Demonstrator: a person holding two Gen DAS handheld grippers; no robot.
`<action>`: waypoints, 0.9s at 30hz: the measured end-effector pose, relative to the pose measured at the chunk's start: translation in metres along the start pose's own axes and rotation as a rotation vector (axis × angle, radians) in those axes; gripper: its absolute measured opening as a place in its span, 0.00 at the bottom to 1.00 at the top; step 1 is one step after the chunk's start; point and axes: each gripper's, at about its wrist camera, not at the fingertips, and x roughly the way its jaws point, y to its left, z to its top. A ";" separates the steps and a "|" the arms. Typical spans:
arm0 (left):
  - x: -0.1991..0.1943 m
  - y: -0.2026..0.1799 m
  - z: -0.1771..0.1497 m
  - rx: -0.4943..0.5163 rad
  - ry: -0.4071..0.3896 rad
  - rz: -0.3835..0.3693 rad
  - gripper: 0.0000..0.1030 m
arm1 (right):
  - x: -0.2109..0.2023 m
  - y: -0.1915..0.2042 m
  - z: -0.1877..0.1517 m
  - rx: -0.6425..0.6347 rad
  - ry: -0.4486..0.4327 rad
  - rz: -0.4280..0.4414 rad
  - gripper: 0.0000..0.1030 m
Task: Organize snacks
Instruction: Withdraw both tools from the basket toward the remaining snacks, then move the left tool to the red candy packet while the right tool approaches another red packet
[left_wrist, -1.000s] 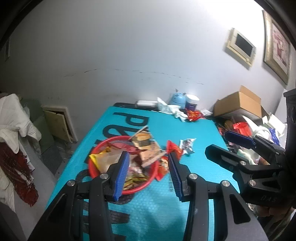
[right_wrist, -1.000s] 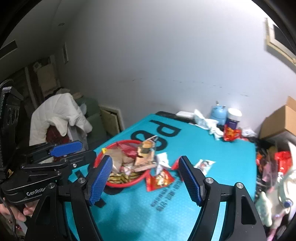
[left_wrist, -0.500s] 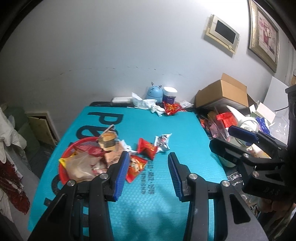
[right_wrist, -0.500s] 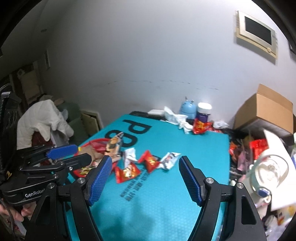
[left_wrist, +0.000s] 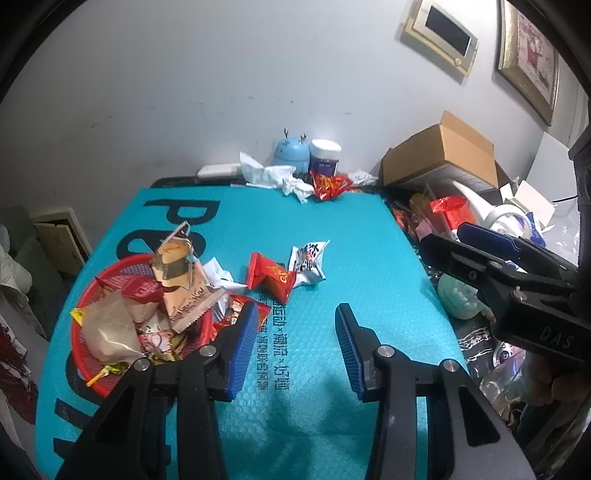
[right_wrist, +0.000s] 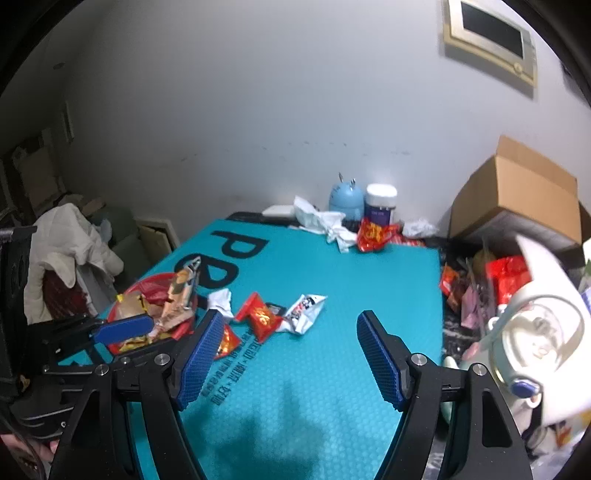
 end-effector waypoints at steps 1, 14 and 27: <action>0.005 0.000 -0.001 0.004 0.005 -0.005 0.41 | 0.005 -0.002 0.000 0.005 0.009 0.000 0.73; 0.071 0.024 -0.011 -0.019 0.103 -0.082 0.41 | 0.068 -0.010 -0.010 0.026 0.107 0.030 0.73; 0.102 0.037 -0.018 -0.006 0.099 -0.034 0.41 | 0.097 -0.016 -0.023 0.039 0.158 0.048 0.73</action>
